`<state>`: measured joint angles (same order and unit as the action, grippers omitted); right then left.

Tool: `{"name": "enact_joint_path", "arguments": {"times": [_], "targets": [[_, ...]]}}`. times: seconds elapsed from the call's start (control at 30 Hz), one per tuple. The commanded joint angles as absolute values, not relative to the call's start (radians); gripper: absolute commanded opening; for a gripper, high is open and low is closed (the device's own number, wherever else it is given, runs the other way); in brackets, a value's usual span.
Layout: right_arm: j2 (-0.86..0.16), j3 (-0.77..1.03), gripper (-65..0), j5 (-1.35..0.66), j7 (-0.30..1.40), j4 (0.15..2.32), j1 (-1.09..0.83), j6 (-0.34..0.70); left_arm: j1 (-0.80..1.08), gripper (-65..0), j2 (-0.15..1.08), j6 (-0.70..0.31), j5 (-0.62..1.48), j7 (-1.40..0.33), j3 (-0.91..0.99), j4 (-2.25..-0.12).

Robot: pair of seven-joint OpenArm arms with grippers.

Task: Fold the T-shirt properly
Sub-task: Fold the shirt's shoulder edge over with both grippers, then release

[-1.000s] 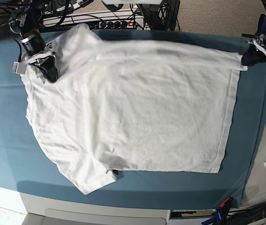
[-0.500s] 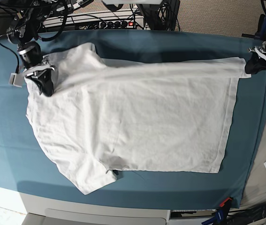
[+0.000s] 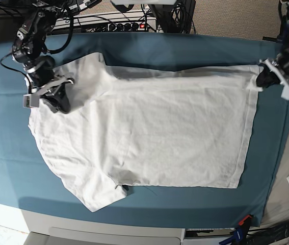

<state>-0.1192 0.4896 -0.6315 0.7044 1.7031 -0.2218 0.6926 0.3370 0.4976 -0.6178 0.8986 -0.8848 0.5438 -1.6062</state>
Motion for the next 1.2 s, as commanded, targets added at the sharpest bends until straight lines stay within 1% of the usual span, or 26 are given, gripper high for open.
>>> {"name": "enact_joint_path", "arguments": {"times": [0.0, 0.13, 0.23, 0.5, 0.67, 0.77, 0.9, 1.03, 1.07, 1.13, 1.17], "targets": [[-0.136, 0.483, -65.0, -0.647, 0.671, 1.719, -0.21, 0.698, 0.32, -65.0, 0.522, -0.602, 0.905, -0.862, 0.531, -1.621], [-0.136, 0.472, -65.0, -0.618, 0.657, 1.719, -0.207, 0.698, 0.274, -65.0, 0.53, -0.55, 0.827, -0.829, 0.478, -1.621], [-0.146, 0.472, -65.0, -0.6, 0.641, 1.719, -0.207, 0.67, 0.246, -65.0, 0.534, -0.513, 0.807, -0.828, 0.476, -1.621], [-0.201, 0.472, -65.0, -0.575, 0.622, 1.719, -0.198, 0.655, 0.235, -65.0, 0.574, -0.511, 0.801, -0.829, 0.476, -1.621], [-0.202, 0.472, -65.0, -0.574, 0.617, 1.719, -0.184, 0.653, 0.232, -65.0, 0.577, -0.459, 0.766, -0.786, 0.476, -1.621], [-0.202, 0.472, -65.0, -0.569, 0.604, 1.719, -0.177, 0.654, 0.23, -65.0, 0.577, -0.459, 0.765, -0.785, 0.476, -1.621], [-0.202, 0.472, -65.0, -0.51, 0.565, 1.719, -0.174, 0.653, 0.23, -65.0, 0.577, -0.458, 0.759, -0.776, 0.476, -1.621], [-0.202, 0.472, -65.0, -0.496, 0.56, 1.719, -0.174, 0.653, 0.23, -65.0, 0.577, -0.459, 0.712, -0.726, 0.476, -1.621], [-0.202, 0.472, -65.0, -0.496, 0.561, 1.719, -0.175, 0.654, 0.23, -64.3, 0.577, -0.46, 0.709, -0.72, 0.476, -1.621], [-0.202, 0.472, -65.0, -0.496, 0.561, 1.719, -0.175, 0.654, 0.23, -51.4, 0.577, -0.461, 0.709, -0.717, 0.476, -1.621], [-0.203, 0.472, -62.4, -0.496, 0.561, 1.719, -0.175, 0.654, 0.23, -44.4, 0.577, -0.464, 0.709, -0.717, 0.476, -1.621]]}}
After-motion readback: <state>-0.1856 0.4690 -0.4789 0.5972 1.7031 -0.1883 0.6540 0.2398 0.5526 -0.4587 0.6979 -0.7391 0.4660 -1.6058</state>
